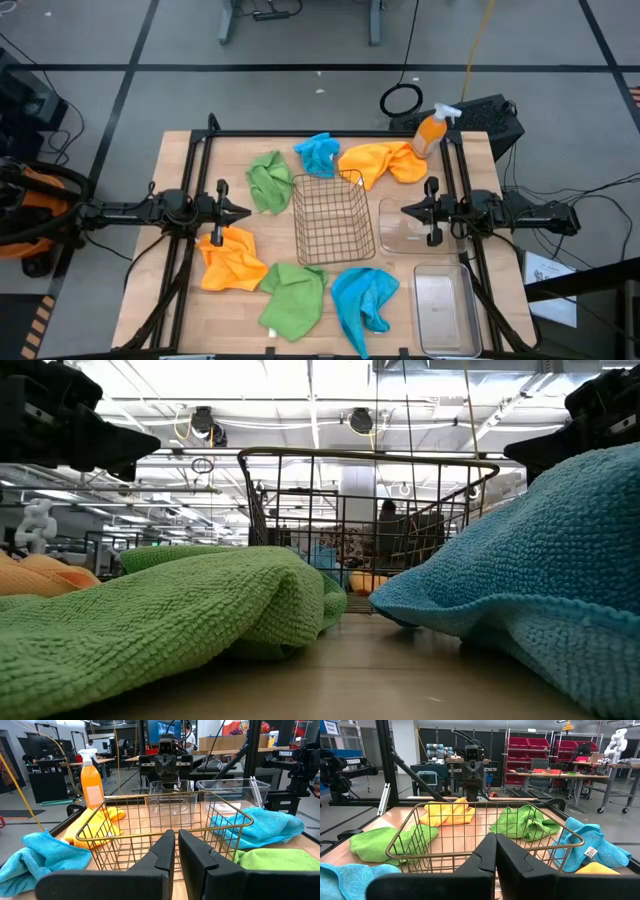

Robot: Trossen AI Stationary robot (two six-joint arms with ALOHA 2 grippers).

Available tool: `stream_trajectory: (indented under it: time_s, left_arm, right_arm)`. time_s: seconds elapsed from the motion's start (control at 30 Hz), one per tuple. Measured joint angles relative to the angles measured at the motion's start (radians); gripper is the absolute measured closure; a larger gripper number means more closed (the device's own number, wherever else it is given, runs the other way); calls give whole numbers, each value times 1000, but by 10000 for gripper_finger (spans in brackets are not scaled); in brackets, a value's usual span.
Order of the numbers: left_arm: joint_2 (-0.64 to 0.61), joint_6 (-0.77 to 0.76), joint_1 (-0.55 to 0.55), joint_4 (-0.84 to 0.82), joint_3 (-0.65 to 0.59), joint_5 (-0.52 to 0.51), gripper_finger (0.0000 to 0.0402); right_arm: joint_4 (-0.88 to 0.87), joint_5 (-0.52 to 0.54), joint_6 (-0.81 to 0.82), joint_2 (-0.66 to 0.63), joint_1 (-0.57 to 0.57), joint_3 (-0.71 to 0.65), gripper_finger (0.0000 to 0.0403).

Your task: Sort microfiber towel by color & place in baskets

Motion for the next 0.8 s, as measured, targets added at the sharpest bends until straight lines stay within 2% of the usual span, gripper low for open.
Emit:
stream_trajectory:
  time_s: [0.6, 0.8]
  left_arm:
    - [0, 1, 0, 0, 0, 0, 369]
    - [0, 1, 0, 0, 0, 0, 369]
  right_arm:
    - [2, -3, -29, 0, 1, 0, 403]
    - [2, -4, 51, 1, 1, 17, 403]
